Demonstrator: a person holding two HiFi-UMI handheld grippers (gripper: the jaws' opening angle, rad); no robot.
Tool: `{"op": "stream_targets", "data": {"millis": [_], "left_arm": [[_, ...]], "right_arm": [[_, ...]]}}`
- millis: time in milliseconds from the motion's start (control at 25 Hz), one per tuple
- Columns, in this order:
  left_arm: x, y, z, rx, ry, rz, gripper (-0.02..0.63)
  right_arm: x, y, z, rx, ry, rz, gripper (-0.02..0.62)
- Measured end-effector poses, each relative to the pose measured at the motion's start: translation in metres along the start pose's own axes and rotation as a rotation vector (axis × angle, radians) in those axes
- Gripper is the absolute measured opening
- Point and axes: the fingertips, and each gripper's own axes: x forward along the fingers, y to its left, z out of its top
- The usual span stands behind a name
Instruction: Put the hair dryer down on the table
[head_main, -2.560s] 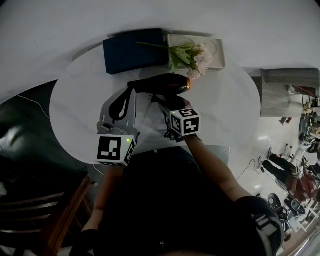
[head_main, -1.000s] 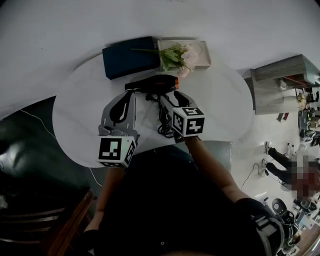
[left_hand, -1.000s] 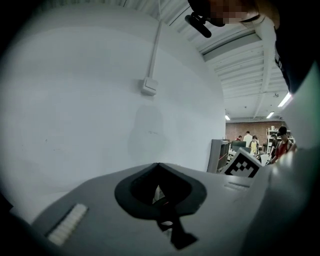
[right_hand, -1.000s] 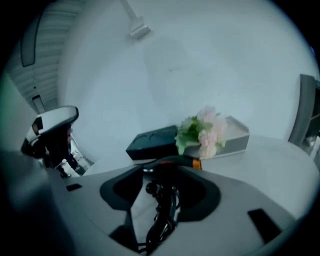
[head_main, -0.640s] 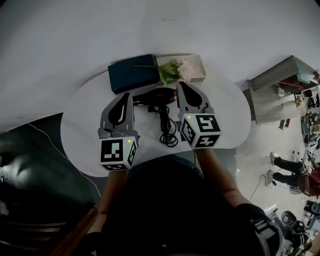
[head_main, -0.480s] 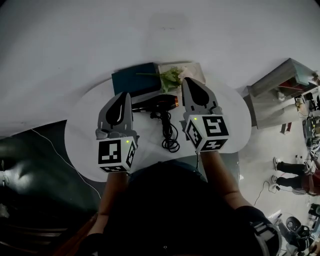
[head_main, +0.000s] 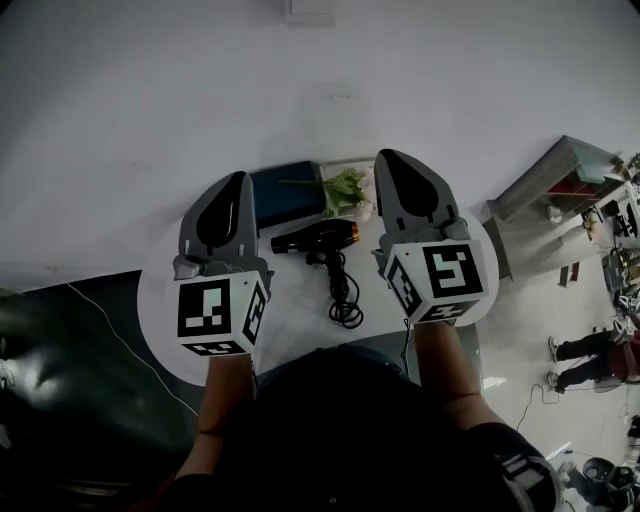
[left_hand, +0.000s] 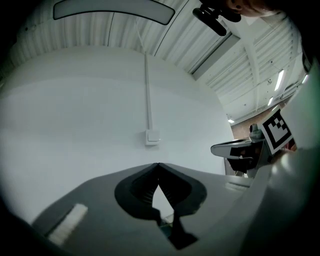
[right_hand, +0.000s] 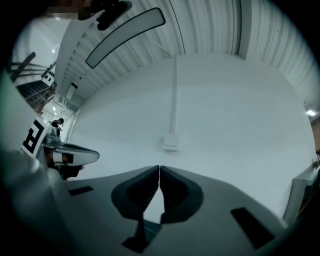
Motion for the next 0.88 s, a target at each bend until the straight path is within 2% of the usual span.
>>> {"op": "stream_targets", "data": {"millis": [280, 640, 880], "left_arm": [[-0.013, -0.002, -0.012, -0.021, 0.006, -0.040, 0.012], [-0.021, 0.003, -0.013, -0.008, -0.003, -0.043, 0.012], [-0.029, 0.010, -0.014, -0.029, -0.026, -0.036, 0.012]], "right_arm": [[-0.009, 0.018, -0.013, -0.013, 0.032, -0.015, 0.015], [-0.015, 0.026, -0.022, 0.006, 0.047, -0.027, 0.014], [-0.018, 0.029, -0.021, -0.033, 0.053, -0.036, 0.014]]}}
